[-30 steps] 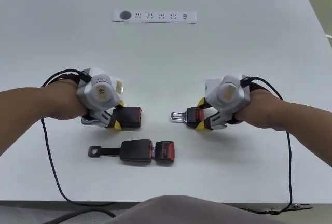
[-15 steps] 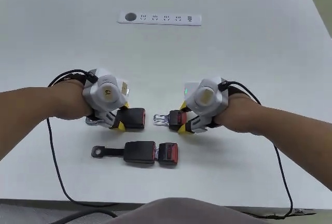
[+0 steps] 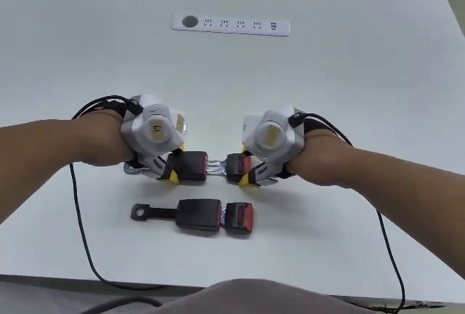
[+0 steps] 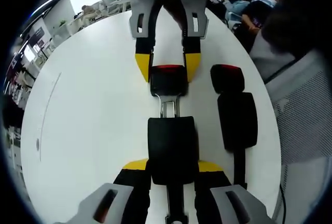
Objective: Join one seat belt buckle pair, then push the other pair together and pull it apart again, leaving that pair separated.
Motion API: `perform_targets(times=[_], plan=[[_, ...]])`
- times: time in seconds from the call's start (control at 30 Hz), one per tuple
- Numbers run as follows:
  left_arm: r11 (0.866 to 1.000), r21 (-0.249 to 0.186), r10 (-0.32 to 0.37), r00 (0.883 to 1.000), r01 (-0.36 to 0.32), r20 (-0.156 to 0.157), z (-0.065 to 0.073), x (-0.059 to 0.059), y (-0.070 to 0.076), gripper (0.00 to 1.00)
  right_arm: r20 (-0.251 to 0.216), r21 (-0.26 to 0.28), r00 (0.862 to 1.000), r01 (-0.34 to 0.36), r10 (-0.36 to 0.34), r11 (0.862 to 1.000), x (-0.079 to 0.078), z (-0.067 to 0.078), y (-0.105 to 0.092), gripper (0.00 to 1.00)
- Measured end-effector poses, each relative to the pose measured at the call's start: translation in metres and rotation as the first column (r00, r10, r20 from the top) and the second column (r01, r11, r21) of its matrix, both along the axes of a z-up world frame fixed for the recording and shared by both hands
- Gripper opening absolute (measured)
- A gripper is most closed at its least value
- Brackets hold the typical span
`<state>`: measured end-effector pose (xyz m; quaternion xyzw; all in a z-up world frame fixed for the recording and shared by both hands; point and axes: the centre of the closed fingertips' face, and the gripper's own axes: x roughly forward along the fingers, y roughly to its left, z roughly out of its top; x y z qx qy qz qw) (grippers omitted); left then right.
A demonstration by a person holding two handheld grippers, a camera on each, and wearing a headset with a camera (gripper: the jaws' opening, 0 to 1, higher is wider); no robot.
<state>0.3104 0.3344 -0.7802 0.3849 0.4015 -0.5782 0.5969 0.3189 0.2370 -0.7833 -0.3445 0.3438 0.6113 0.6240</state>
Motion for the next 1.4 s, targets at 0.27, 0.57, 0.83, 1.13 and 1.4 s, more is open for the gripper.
perform_targets(times=[0.27,0.57,0.83,1.13,1.4], plan=[[1.000,-0.003,0.008,1.000,-0.008,0.000,0.000,0.000,-0.001,0.33,0.014,0.013,1.000,-0.025,0.024,1.000,-0.002,0.001,0.018,0.31],[1.000,-0.019,-0.008,1.000,0.008,0.007,-0.002,0.001,0.001,0.32,0.022,0.004,0.999,-0.036,0.036,0.999,0.000,0.002,0.016,0.30],[1.000,-0.019,-0.002,1.000,0.002,0.006,-0.003,0.001,0.001,0.32,0.021,0.019,0.999,-0.031,0.030,0.999,0.000,0.000,0.027,0.29],[1.000,-0.024,0.001,1.000,-0.001,0.006,-0.005,0.003,0.003,0.31,0.014,0.012,1.000,-0.019,0.019,1.000,-0.003,0.004,0.032,0.29],[1.000,-0.027,-0.002,1.000,0.002,0.009,-0.004,0.003,0.002,0.30,0.012,0.005,1.000,-0.018,0.018,1.000,-0.001,0.000,0.033,0.28]])
